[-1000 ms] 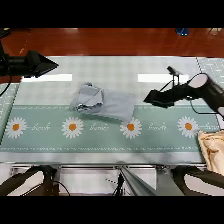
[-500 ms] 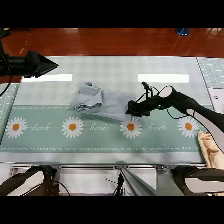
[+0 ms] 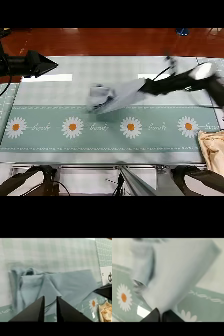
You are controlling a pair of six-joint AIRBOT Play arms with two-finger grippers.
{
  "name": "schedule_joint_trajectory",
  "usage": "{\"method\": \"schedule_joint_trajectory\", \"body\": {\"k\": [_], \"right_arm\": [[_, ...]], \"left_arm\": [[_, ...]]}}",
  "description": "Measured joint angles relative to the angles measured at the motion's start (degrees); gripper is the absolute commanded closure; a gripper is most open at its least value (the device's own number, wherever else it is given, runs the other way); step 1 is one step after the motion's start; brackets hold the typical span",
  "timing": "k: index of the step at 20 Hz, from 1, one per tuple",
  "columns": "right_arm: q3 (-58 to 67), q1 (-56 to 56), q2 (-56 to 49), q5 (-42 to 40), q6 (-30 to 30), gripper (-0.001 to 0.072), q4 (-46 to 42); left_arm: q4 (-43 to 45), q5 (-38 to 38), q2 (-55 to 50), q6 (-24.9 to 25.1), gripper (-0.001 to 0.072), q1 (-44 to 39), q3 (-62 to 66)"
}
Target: Fold the shirts.
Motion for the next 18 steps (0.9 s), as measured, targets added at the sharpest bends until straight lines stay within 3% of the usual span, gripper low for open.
{"method": "schedule_joint_trajectory", "body": {"k": [9, 14, 18], "right_arm": [[15.9, -32.5, 17.5, 26.7, 4.1, 0.0686, -13.8], [18.9, -48.3, 19.4, 34.4, 4.1, 0.0686, -22.4], [19.4, -54.6, 19.3, 38.1, 4.1, 0.0686, -31.6]], "left_arm": [[0.0, 1.8, 0.0, 0.0, 0.0515, 0.0, 0.0], [0.0, 5.6, 0.0, 0.0, 0.0515, 0.0, 0.0], [0.0, 9.7, -0.9, 0.0, 0.0516, 0.1, 0.0]]}}
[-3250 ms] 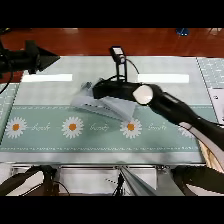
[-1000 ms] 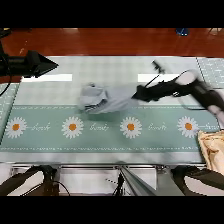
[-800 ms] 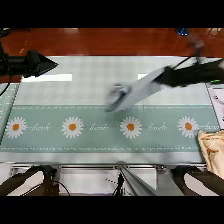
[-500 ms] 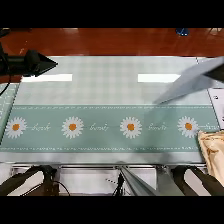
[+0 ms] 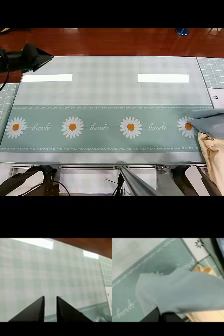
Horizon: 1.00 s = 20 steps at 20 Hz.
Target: Fold the shirts.
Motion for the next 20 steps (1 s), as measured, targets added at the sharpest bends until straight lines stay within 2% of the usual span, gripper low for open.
{"method": "schedule_joint_trajectory", "body": {"k": [7, 11, 12, 13, 14, 16, 20], "right_arm": [[0.1, -3.0, 0.0, 3.6, 0.0, 0.0685, -20.0], [0.1, -3.3, 0.0, 4.4, 0.0, 0.0681, -26.6], [0.1, -3.3, 0.0, 4.4, -0.1, 0.0594, -27.7], [0.1, -3.4, 0.0, 4.4, -0.3, 0.043, -28.8], [0.2, -3.4, 0.0, 4.4, -0.6, 0.0331, -29.9], [0.2, -3.4, 0.0, 4.4, -0.9, 0.0312, -32.0], [0.2, -3.4, 0.1, 2.4, -1.1, 0.0316, -33.4]], "left_arm": [[0.0, 4.6, -3.8, 1.9, 0.0516, 1.9, 0.0], [0.0, 6.1, -5.4, 2.2, 0.0517, 3.8, 0.0], [0.0, 6.4, -5.6, 2.2, 0.0517, 4.2, 0.0], [-0.1, 6.9, -5.7, 2.3, 0.0517, 4.8, 0.0], [-0.2, 7.1, -5.9, 2.3, 0.0517, 5.2, 0.0], [-0.2, 7.4, -6.0, 2.4, 0.0517, 5.7, 0.0], [-0.2, 7.6, -6.1, 2.4, 0.0517, 6.2, 0.0]]}}
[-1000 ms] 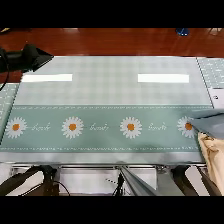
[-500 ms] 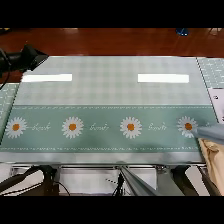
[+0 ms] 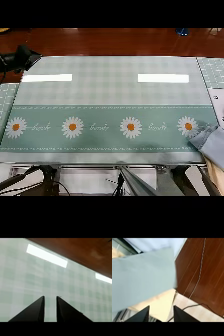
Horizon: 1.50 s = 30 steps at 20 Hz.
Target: Fold the shirts.
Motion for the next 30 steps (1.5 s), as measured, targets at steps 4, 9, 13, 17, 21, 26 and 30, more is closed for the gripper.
{"method": "schedule_joint_trajectory", "body": {"k": [4, 9, 13, 17, 21, 26, 30], "right_arm": [[0.0, 0.1, 0.0, -3.6, -0.9, 0.037, 11.6], [0.0, 0.1, 0.0, -11.3, -4.9, 0.0369, 42.2], [0.0, 3.3, -0.5, -18.1, -8.7, 0.036, 63.4], [0.0, 18.7, -4.3, -19.5, -10.3, 0.0306, 60.3], [0.0, 40.9, -11.2, -20.5, -9.6, 0.0118, 41.6], [0.0, 59.4, -21.6, -21.9, -4.4, 0.0118, 23.0], [0.0, 63.7, -25.9, -21.4, -0.8, 0.0122, 18.7]], "left_arm": [[-2.3, -1.8, 0.0, 0.3, 0.0532, 0.1, 0.0], [-10.7, -8.5, 0.0, 4.8, 0.0108, -0.3, 0.0], [-14.2, -14.9, 0.0, 7.8, 0.0109, -3.7, 0.0], [-4.9, -18.5, 0.1, 5.7, 0.0109, -13.0, 2.7], [22.1, -19.9, 0.1, -6.7, 0.0106, -26.3, 8.0], [44.9, -23.4, -2.1, -17.5, -0.0011, -37.1, 10.4], [50.8, -26.4, -4.3, -21.4, -0.0007, -39.4, 10.9]]}}
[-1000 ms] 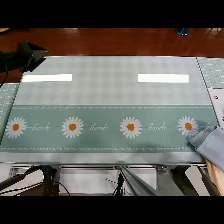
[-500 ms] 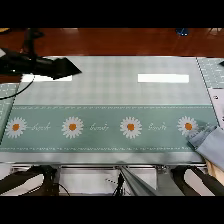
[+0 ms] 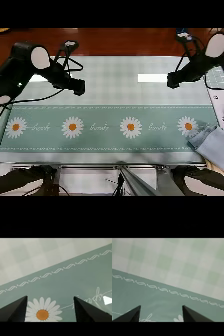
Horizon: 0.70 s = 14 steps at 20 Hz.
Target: Fold the shirts.
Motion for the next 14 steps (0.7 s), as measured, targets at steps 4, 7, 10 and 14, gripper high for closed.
{"method": "schedule_joint_trajectory", "body": {"k": [4, 7, 10, 14], "right_arm": [[0.0, 1.1, -1.2, 0.2, 1.3, 0.0122, -1.2], [0.0, 1.5, -1.6, 0.2, 1.7, 0.0122, -1.6], [0.0, 1.5, -1.6, 0.2, 1.9, 0.0122, -1.7], [0.0, 1.6, -1.6, 0.3, 1.9, 0.0122, -1.8]], "left_arm": [[1.8, -0.8, -0.8, -1.2, -0.0007, -0.7, 0.1], [2.4, -1.2, -0.9, -1.5, -0.0007, -0.8, 0.1], [2.6, -1.2, -1.0, -1.7, -0.0007, -0.9, 0.1], [2.7, -1.3, -1.0, -1.7, -0.0007, -0.9, 0.1]]}}
